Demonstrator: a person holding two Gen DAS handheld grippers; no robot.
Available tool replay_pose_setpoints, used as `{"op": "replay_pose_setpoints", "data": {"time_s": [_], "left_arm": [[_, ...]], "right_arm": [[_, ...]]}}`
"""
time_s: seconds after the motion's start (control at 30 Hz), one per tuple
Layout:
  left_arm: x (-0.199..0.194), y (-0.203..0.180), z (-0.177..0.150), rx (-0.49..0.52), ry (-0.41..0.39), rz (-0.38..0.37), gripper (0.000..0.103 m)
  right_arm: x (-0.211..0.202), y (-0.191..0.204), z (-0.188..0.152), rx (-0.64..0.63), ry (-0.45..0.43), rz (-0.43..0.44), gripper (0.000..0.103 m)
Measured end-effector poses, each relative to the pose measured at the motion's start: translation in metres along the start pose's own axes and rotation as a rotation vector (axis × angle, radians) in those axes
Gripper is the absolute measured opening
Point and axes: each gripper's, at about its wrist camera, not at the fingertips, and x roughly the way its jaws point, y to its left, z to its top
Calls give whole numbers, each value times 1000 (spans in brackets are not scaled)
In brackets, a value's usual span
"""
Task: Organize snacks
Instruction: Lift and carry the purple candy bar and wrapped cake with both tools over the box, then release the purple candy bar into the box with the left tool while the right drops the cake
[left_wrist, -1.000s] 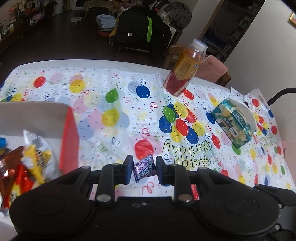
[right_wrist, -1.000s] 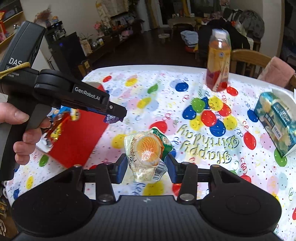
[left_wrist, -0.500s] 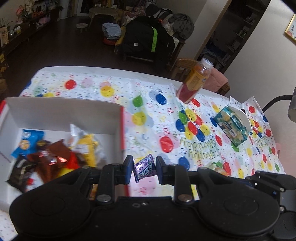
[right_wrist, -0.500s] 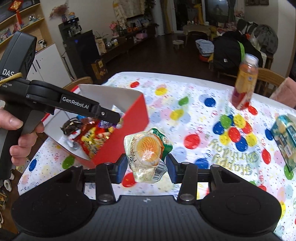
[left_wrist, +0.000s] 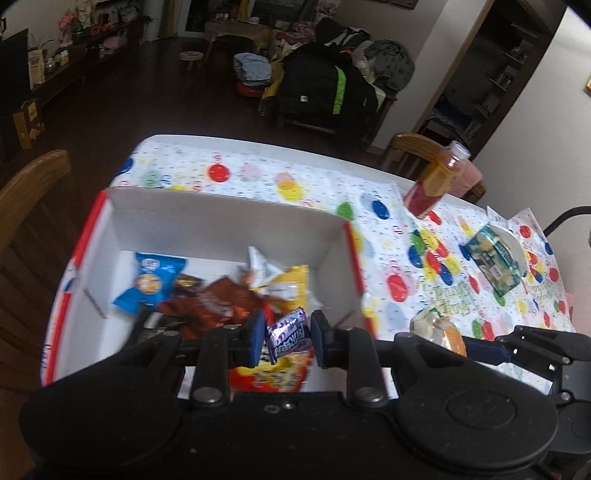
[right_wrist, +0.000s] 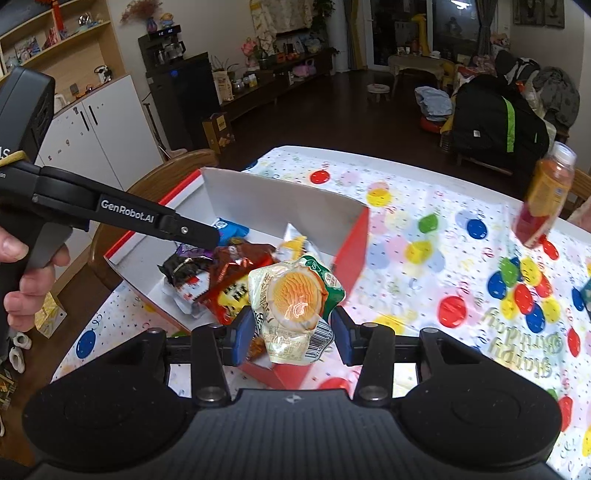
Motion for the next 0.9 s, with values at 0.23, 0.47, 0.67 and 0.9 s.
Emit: {"op": "replay_pose_setpoints", "data": {"time_s": [0.23,0.47,0.67,0.9], "left_arm": [[1,36,-1,1,17,33,24],[15,66,1,8,38,89,24],[33,83,17,14,31,130,24],[63,81,31,93,32,157,24]], "right_arm": [[29,24,12,-28,15,-9,44],[70,32,22,-32,51,-63,44],[97,41,39,-49,57,-92,44],[129,45,50,-55,86,-110,44]]}}
